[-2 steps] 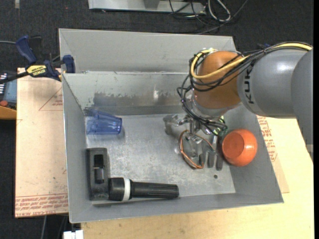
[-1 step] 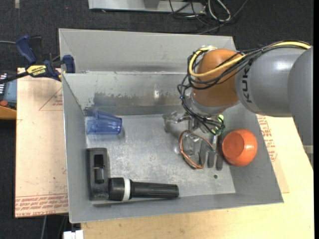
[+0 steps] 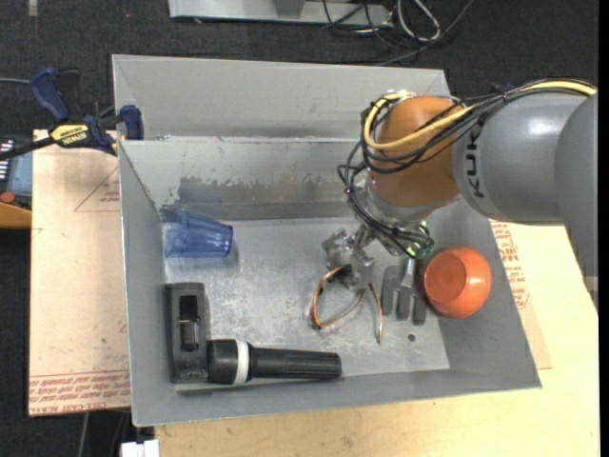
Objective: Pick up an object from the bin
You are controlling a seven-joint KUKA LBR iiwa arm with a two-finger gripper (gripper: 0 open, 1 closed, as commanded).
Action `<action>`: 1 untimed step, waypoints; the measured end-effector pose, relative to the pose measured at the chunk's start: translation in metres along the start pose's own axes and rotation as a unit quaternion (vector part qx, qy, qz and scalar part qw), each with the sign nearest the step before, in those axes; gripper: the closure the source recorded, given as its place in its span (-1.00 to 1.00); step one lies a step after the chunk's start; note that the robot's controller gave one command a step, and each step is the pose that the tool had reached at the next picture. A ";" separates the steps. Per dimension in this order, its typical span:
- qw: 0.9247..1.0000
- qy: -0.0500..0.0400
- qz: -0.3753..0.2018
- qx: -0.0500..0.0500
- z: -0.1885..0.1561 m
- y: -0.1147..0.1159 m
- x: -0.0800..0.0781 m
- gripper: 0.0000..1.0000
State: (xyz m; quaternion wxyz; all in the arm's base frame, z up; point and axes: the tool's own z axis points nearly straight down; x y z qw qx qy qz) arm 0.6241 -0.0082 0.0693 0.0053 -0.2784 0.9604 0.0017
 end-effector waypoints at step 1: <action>1.000 0.000 0.000 0.000 0.000 0.000 0.000 1.00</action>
Offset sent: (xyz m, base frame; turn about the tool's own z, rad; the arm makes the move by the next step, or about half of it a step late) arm 0.0001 -0.0001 0.0194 0.0001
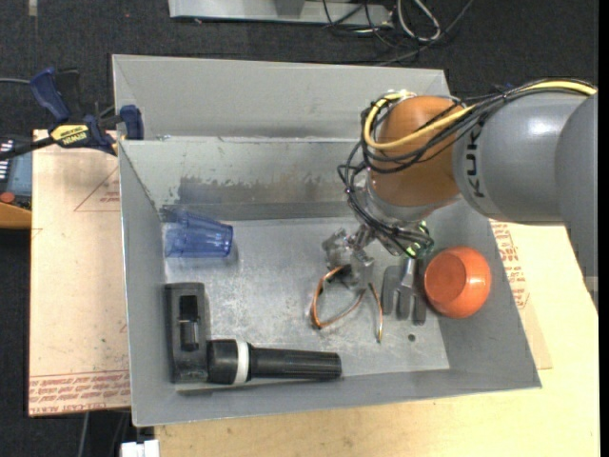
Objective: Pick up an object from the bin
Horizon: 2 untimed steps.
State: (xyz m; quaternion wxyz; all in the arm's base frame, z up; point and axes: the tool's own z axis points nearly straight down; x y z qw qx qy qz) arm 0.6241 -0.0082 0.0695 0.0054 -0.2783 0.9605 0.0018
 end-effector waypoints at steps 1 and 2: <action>1.000 0.000 0.001 0.000 -0.011 0.000 0.000 1.00; 1.000 -0.001 0.001 0.000 -0.026 0.001 -0.001 1.00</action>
Offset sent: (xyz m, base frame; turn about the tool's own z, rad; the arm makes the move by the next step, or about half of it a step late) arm -0.0005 0.0001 0.0306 0.0010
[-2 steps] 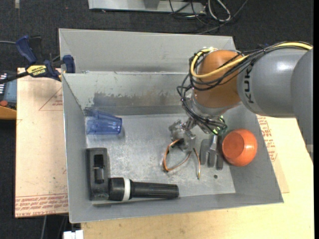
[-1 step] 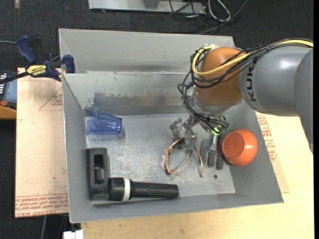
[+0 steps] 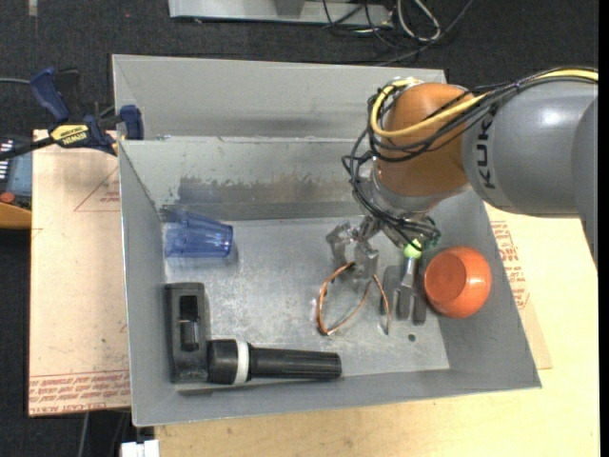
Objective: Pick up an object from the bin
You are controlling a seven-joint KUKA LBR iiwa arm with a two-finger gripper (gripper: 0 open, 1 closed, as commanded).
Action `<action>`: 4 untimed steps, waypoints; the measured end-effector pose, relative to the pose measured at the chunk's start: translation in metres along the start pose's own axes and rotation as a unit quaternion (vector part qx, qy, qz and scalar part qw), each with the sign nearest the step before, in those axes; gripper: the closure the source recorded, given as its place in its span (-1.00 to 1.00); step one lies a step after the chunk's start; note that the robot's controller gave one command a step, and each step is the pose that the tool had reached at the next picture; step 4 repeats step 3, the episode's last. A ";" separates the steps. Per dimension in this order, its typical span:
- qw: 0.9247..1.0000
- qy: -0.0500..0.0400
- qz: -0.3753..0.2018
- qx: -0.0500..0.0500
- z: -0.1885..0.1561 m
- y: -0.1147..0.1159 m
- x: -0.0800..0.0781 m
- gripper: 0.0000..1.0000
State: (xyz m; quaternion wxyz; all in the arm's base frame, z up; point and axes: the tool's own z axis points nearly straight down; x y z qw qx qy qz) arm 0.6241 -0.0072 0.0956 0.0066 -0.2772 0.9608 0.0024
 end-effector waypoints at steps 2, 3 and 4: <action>1.000 -0.003 0.001 0.001 -0.021 0.000 -0.002 1.00; 1.000 0.001 0.002 -0.002 -0.058 0.002 -0.001 1.00; 1.000 0.001 0.002 -0.002 -0.058 0.002 -0.001 1.00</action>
Offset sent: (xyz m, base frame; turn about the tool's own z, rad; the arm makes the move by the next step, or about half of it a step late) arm 0.0000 0.0002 0.0200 0.0004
